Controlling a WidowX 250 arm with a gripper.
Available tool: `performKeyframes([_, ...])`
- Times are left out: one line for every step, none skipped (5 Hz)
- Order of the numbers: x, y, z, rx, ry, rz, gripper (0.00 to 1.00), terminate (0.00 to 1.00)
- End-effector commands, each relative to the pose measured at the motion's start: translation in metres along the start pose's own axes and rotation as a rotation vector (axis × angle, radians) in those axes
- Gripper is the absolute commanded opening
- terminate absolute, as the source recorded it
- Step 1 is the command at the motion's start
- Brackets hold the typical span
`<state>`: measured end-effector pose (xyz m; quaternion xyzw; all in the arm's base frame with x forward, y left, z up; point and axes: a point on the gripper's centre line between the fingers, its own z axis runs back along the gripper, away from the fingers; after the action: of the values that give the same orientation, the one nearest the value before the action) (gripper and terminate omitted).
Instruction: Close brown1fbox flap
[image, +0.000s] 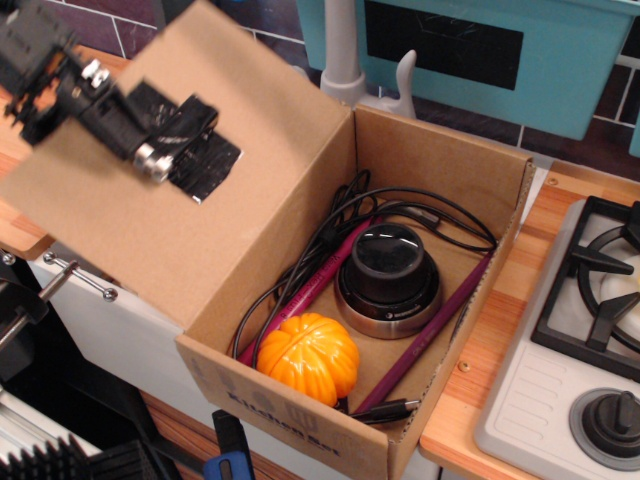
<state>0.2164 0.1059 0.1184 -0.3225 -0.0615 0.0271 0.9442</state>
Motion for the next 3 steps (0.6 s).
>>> performKeyframes([0.003,-0.085,0.001,0.161,-0.035,-0.075,1.00,0.00])
performKeyframes([-0.016,-0.113,-0.025,0.218,-0.125,-0.063,1.00,0.00])
performKeyframes([-0.023,-0.137,-0.039,0.225,-0.148,-0.019,1.00,0.00])
